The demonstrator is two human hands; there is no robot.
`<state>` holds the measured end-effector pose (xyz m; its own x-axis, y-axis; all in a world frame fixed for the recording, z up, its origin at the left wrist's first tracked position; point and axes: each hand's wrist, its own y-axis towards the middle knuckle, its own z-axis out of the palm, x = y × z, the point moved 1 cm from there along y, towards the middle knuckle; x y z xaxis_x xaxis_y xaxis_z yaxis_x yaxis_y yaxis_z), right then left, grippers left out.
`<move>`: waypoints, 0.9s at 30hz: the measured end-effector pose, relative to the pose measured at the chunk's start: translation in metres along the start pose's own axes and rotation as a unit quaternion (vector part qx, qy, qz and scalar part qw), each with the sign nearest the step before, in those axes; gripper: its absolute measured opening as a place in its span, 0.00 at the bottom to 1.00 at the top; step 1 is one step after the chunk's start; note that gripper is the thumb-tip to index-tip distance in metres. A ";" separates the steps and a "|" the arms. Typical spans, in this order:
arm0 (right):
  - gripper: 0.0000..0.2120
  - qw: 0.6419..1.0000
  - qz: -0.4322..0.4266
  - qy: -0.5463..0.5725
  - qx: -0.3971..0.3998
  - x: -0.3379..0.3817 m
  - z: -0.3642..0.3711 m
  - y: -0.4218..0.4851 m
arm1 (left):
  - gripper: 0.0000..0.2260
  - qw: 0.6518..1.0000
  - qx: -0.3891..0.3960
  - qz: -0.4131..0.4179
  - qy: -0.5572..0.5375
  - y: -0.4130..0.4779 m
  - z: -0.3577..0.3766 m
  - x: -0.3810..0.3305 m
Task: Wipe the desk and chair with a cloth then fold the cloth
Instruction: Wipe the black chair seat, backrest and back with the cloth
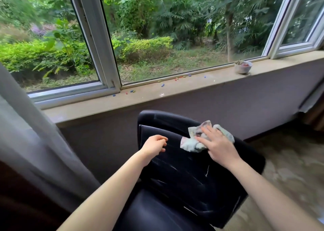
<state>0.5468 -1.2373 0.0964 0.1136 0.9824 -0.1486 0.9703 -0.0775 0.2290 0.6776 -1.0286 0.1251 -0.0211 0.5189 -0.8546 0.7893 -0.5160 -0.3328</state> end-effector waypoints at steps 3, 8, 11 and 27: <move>0.28 0.999 -0.005 -0.014 -0.031 -0.027 0.015 -0.054 | 0.14 1.000 -0.006 -0.007 -0.002 0.013 -0.021 0.006; 0.30 0.999 0.023 -0.017 -0.046 -0.040 0.021 -0.085 | 0.14 1.000 -0.008 -0.017 -0.021 0.037 -0.048 0.020; 0.28 0.996 -0.002 -0.029 -0.086 -0.024 0.026 -0.050 | 0.14 0.999 -0.017 -0.016 -0.031 0.051 -0.056 0.024; 0.21 0.980 -0.180 0.040 -0.069 0.045 0.023 0.108 | 0.17 0.975 -0.168 0.121 0.075 0.120 -0.088 -0.001</move>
<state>0.6612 -1.2056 0.0922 -0.2544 0.9522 -0.1689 0.9054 0.2959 0.3046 0.8264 -1.0315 0.1207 0.2606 0.5162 -0.8158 0.9173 -0.3959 0.0425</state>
